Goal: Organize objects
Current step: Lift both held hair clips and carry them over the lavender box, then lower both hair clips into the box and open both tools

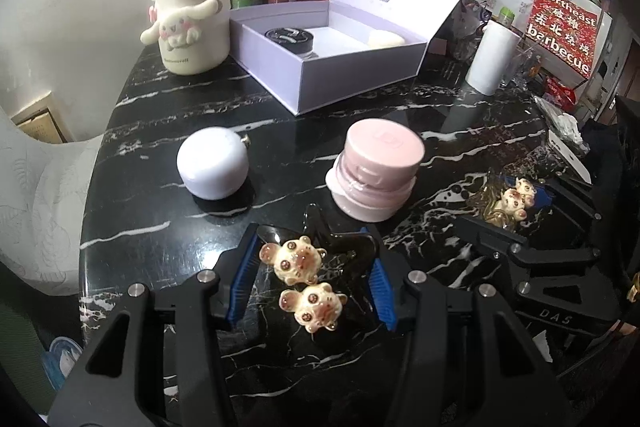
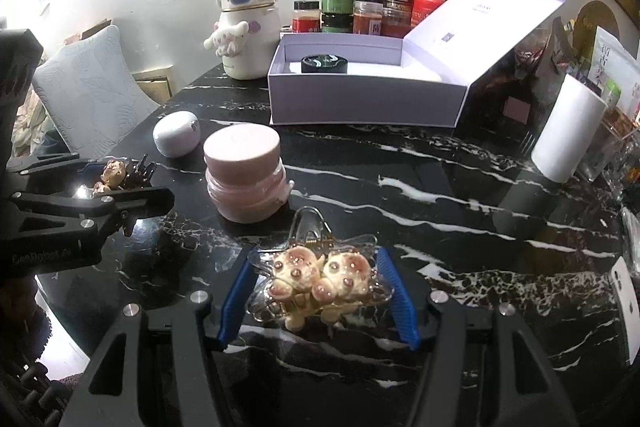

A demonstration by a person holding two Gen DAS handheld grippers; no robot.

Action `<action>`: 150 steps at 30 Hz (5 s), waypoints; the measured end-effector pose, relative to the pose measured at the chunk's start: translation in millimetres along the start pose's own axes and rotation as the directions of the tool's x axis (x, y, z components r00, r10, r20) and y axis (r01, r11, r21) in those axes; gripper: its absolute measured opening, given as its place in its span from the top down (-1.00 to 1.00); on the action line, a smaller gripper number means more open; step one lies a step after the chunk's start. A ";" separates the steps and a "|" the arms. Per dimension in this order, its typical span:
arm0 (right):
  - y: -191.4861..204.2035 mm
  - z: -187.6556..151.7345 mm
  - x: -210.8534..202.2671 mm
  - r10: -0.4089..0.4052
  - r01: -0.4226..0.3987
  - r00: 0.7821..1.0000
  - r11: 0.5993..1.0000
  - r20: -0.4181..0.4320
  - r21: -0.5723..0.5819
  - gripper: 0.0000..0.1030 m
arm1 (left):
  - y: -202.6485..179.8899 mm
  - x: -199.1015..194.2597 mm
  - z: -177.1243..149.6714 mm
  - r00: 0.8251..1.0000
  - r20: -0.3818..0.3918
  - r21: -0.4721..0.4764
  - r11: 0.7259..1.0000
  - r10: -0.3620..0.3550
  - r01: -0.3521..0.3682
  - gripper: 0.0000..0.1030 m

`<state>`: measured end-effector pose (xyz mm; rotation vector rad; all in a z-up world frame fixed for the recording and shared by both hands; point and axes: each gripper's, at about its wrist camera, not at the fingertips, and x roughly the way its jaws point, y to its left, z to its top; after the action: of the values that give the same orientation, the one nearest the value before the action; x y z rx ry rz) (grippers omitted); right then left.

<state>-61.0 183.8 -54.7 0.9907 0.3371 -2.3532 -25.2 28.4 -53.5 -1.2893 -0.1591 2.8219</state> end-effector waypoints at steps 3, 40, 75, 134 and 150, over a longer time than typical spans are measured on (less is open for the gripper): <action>-0.5 1.3 -5.6 0.004 -0.004 1.000 1.000 0.007 -0.006 -0.21 | -3.1 -5.4 3.9 1.000 0.007 0.009 1.000 -0.003 0.003 0.07; -47.5 77.8 -23.0 -0.058 0.065 0.997 0.990 0.059 -0.124 -0.21 | -56.6 -17.7 114.9 0.996 0.073 0.225 0.974 -0.052 0.035 0.07; -82.8 160.7 60.4 -0.062 0.072 0.996 0.984 0.066 -0.163 -0.21 | -29.6 80.1 198.3 0.999 0.015 0.237 0.971 -0.035 0.031 0.07; -117.4 246.1 213.7 -0.005 0.002 1.000 0.987 -0.017 -0.162 -0.21 | 34.5 216.6 287.9 0.998 0.007 0.140 0.989 0.055 -0.055 0.06; -107.7 241.2 221.3 -0.018 0.005 0.998 0.978 -0.063 -0.207 -0.21 | 28.7 219.2 284.6 0.994 -0.017 0.181 0.978 0.105 -0.100 0.06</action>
<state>-389.5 80.4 -44.4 0.9670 0.6008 -2.2452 -383.5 -6.2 -36.3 -1.3296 0.1651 2.8220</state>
